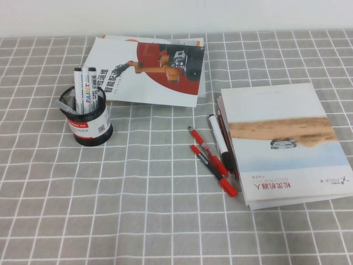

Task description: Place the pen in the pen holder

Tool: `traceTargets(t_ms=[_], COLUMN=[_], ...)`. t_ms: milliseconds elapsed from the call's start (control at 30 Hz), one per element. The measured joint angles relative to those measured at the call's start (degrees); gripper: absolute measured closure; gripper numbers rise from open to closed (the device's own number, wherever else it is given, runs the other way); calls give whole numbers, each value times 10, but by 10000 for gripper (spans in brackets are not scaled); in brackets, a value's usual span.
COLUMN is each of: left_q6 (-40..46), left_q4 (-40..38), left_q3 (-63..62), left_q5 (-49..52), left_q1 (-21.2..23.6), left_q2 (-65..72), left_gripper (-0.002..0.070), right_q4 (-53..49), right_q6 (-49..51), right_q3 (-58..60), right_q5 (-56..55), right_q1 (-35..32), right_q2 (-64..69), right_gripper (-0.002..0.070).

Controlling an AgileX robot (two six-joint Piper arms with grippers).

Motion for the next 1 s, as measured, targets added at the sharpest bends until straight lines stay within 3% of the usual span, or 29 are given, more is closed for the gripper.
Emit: traceTargets(t_ms=[200, 367, 733, 1000], left_q6=[0, 0, 0, 0], left_q4=[0, 0, 0, 0], left_q3=[0, 0, 0, 0], left_q5=[0, 0, 0, 0], left_q1=[0, 0, 0, 0], left_q2=[0, 0, 0, 0], left_gripper=[678, 678, 678, 678], right_q4=[0, 0, 0, 59], right_q6=[0, 0, 0, 0], right_q3=[83, 131, 132, 132], right_q5=[25, 32, 94, 234], right_q1=[-97, -142, -149, -149], right_q2=[-150, -235, -259, -334], right_gripper=[689, 689, 689, 689])
